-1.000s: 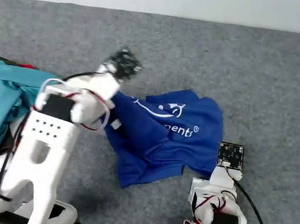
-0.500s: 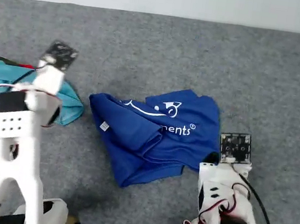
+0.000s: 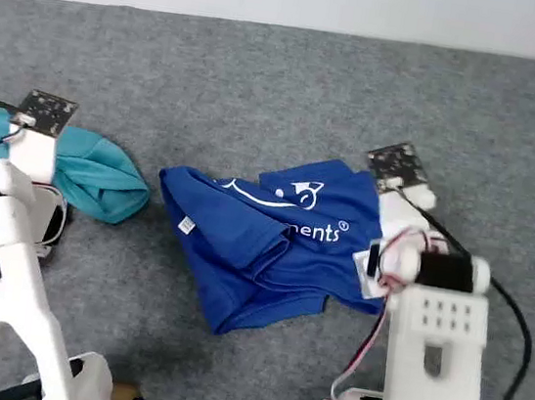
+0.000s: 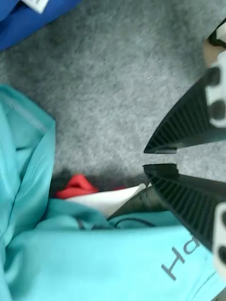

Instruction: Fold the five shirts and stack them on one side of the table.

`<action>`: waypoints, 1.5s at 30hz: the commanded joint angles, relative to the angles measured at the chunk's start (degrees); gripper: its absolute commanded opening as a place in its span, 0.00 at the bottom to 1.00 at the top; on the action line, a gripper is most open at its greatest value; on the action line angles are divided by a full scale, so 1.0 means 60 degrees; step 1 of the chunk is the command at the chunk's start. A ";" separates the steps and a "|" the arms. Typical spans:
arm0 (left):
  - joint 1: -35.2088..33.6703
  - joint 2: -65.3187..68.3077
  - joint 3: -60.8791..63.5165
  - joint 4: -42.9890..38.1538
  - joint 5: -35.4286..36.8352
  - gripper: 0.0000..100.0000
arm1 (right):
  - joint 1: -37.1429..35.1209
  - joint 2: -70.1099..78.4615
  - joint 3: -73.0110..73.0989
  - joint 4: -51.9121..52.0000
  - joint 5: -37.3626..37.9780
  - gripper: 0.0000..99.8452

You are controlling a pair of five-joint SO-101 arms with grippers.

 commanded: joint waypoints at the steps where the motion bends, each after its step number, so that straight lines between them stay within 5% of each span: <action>1: 0.0029 -0.0147 -0.0359 -0.0161 -0.0381 0.05 | -0.0125 0.0960 -0.0777 0.0256 0.1231 0.01; 4: 0.0029 -0.0147 -0.0403 -0.0249 -0.0747 0.05 | -0.0286 0.1634 -0.0908 0.0520 0.1348 0.03; 11: 0.0015 -0.0147 -0.0388 -0.0220 -0.0762 0.05 | -0.0374 0.3377 -0.0938 0.0491 0.1480 0.30; 25: 0.0029 -0.0088 -0.0403 -0.0249 -0.0762 0.05 | -0.0520 0.6659 -0.1172 -0.0974 0.1436 0.29; 28: 0.0029 -0.0088 -0.0403 -0.0249 -0.0762 0.05 | -0.0520 0.7216 -0.1480 -0.1092 0.1495 0.22; 33: 0.0029 -0.0132 -0.0374 -0.0249 -0.0762 0.05 | -0.0520 0.7817 -0.2711 -0.0286 0.1495 0.00; 45: -0.0293 -0.0161 -0.0403 -0.0264 -0.0733 0.05 | -0.0696 0.6659 -0.8601 0.3114 0.1495 0.01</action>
